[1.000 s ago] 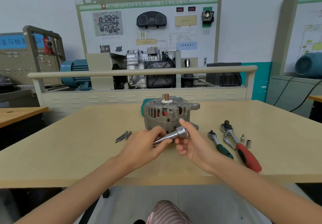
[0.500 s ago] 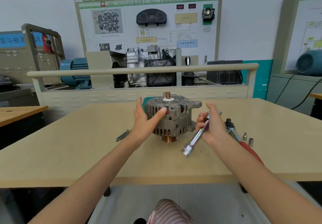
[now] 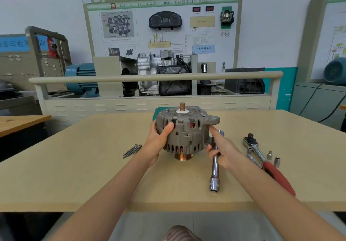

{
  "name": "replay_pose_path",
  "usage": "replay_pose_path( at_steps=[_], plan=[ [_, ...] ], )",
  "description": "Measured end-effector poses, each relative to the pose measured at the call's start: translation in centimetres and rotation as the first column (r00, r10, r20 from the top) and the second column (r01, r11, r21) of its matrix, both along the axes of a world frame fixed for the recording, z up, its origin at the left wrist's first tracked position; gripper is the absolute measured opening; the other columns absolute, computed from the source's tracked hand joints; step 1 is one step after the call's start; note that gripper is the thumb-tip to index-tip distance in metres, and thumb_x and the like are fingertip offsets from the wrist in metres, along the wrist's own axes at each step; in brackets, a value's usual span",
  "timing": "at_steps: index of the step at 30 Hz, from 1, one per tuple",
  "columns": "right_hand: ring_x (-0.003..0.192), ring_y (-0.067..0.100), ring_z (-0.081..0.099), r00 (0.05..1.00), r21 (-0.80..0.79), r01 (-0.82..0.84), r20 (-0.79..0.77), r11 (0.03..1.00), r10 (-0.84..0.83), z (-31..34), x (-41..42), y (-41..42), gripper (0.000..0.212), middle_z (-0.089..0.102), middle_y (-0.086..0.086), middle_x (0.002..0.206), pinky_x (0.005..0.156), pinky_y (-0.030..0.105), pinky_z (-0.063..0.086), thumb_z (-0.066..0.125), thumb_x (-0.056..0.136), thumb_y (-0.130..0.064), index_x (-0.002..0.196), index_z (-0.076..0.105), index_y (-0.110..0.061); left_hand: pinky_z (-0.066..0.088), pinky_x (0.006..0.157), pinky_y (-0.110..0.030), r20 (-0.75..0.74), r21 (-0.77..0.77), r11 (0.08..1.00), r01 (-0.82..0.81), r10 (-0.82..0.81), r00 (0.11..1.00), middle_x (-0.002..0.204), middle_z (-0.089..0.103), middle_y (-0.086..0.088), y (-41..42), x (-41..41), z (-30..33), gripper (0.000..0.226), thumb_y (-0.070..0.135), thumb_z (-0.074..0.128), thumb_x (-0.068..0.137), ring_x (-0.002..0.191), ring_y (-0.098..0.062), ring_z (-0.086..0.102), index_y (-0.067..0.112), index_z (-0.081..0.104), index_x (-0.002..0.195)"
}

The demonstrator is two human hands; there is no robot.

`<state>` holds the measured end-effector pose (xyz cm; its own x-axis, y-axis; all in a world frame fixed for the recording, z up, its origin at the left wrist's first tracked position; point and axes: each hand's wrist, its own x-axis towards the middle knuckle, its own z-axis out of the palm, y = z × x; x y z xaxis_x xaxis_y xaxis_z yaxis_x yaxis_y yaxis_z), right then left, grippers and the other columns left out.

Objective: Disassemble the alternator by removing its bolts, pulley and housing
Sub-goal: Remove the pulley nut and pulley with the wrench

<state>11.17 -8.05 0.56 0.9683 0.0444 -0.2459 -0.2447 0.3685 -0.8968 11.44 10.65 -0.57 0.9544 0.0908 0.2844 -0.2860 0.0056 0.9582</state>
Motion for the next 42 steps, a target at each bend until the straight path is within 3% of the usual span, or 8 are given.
replay_pose_path(
  at_steps=[7,12,20,27,32,36,39,42],
  plan=[
    [0.037,0.009,0.038,1.0,-0.188,0.014,0.008,0.982,-0.012,0.2,0.3,-0.4,0.045,0.05,0.008,0.072,0.027,0.013,0.025,0.06,0.085,-0.05,0.085,0.049,-0.006,0.047,0.084,-0.03,0.003,-0.028,0.999,0.023,-0.023,1.0,0.122,0.062,0.004,0.2,0.6,-0.3,0.092,0.067,0.062,0.06,0.115,-0.014,0.056,0.027,0.036,0.139],
    [0.032,0.007,0.036,0.999,-0.256,-0.023,0.022,0.966,0.03,0.6,0.2,-0.4,0.054,0.064,0.016,0.089,0.028,0.014,0.025,0.057,0.085,-0.055,0.098,0.052,-0.003,0.043,0.101,-0.041,-0.015,-0.066,0.996,0.053,-0.054,0.998,0.126,0.062,0.0,0.3,0.9,0.1,0.112,0.08,0.068,0.045,0.118,-0.017,0.056,0.025,0.04,0.138],
    [0.028,0.007,0.038,0.98,-0.384,-0.135,0.084,0.913,0.18,3.3,1.0,-1.1,0.038,0.069,0.018,0.067,0.028,0.013,0.027,0.058,0.089,-0.045,0.104,0.046,-0.012,0.052,0.067,-0.03,-0.273,-0.071,0.997,0.009,-0.028,0.962,0.112,0.069,-0.009,0.3,2.7,2.8,0.073,0.072,0.047,0.073,0.098,-0.02,0.066,0.019,0.058,0.121],
    [0.029,0.005,0.037,0.93,-0.647,-0.235,0.066,0.725,0.361,6.1,2.2,-0.8,0.036,0.071,0.015,0.067,0.031,0.012,0.027,0.055,0.091,-0.044,0.1,0.047,-0.01,0.053,0.07,-0.033,-0.369,0.001,1.0,-0.01,0.009,0.929,0.094,0.074,-0.007,1.3,4.3,3.0,0.065,0.073,0.026,0.087,0.09,-0.022,0.068,0.025,0.065,0.104],
    [0.04,0.011,0.044,0.906,-0.735,0.008,0.292,0.678,0.307,5.3,2.4,1.3,0.042,0.07,0.025,0.092,0.039,0.02,0.034,0.061,0.087,-0.036,0.103,0.055,0.002,0.048,0.065,-0.026,-0.251,-0.014,0.994,-0.108,0.101,0.963,0.108,0.07,-0.003,2.2,3.8,1.1,0.057,0.062,0.019,0.094,0.093,-0.015,0.066,0.027,0.056,0.119],
    [0.04,0.011,0.045,0.863,-0.792,0.085,0.362,0.604,0.352,5.1,2.7,2.1,0.054,0.07,0.02,0.093,0.036,0.019,0.035,0.061,0.088,-0.037,0.126,0.046,-0.003,0.035,0.108,-0.042,-0.113,0.02,0.974,-0.227,0.228,0.967,0.146,0.041,-0.007,2.9,2.9,-0.8,0.07,0.066,0.018,0.091,0.131,-0.021,0.041,0.022,0.033,0.143],
    [0.039,0.009,0.048,0.827,-0.823,0.141,0.404,0.55,0.392,4.9,2.9,1.4,0.046,0.069,0.013,0.091,0.038,0.02,0.037,0.06,0.086,-0.045,0.109,0.054,-0.006,0.014,0.118,-0.039,0.132,0.211,0.93,-0.3,0.277,0.952,0.157,0.008,-0.002,2.1,1.5,-1.3,0.094,0.07,0.035,0.075,0.142,-0.016,0.014,0.023,0.004,0.151],
    [0.045,0.009,0.051,0.814,-0.86,0.15,0.387,0.487,0.433,4.4,2.8,0.6,0.047,0.066,0.006,0.092,0.04,0.019,0.039,0.06,0.083,-0.052,0.107,0.05,-0.013,0.019,0.108,-0.026,0.277,0.314,0.899,-0.306,0.222,0.935,0.151,0.003,0.01,1.1,1.0,-1.5,0.105,0.067,0.057,0.071,0.132,-0.004,0.014,0.035,-0.006,0.148]
  ],
)
